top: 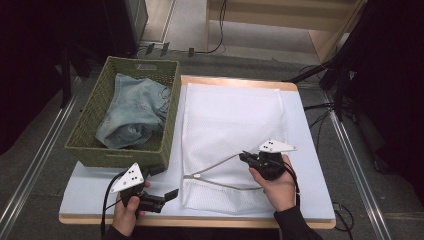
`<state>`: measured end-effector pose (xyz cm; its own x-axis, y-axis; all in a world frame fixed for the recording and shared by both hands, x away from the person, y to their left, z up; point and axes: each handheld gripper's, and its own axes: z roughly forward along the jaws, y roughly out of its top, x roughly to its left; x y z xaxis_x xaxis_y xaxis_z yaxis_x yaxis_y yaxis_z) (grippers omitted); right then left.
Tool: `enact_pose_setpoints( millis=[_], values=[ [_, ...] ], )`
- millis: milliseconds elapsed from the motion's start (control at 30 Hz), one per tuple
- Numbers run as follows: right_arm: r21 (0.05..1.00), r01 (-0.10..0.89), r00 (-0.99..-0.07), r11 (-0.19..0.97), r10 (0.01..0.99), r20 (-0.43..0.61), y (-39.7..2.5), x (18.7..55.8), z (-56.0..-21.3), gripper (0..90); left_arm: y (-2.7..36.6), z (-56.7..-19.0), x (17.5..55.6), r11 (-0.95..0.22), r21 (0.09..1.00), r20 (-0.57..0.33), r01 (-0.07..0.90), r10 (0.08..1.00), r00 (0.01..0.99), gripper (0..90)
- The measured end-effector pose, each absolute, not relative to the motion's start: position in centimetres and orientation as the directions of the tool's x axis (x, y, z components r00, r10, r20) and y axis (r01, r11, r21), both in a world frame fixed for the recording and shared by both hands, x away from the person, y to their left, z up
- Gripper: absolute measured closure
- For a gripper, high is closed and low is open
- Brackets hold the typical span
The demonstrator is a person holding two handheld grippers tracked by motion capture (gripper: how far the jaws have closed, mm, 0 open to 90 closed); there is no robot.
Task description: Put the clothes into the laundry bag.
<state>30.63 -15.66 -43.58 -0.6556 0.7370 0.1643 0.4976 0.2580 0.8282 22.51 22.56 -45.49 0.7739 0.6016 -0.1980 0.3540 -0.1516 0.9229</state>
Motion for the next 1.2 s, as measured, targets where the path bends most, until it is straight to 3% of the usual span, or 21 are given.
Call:
enact_pose_setpoints(
  millis=[333,467,600,933,1200],
  values=[
    [0.847,0.480,-0.690,0.229,0.695,0.203,-15.7,30.6,-43.0,88.5,22.6,-43.1,21.7,-0.140,0.949,-0.137,0.284,0.627,0.767,6.8],
    [0.847,0.475,-0.692,0.240,0.697,0.191,-15.6,30.6,-43.1,88.0,23.2,-41.7,21.3,-0.147,0.961,-0.060,0.235,0.717,0.695,0.4],
    [0.845,0.477,-0.692,0.242,0.696,0.191,-15.7,30.8,-43.2,87.5,24.2,-40.1,21.6,-0.115,0.972,-0.052,0.205,0.744,0.667,0.0],
    [0.846,0.464,-0.703,0.263,0.691,0.170,-15.6,30.9,-43.5,86.0,26.4,-36.0,25.9,-0.161,0.959,-0.001,0.233,0.820,0.573,0.0],
    [0.847,0.461,-0.702,0.264,0.693,0.166,-15.6,30.8,-43.5,86.0,27.1,-35.1,30.6,-0.199,0.942,0.002,0.270,0.808,0.589,0.0]
  ],
)
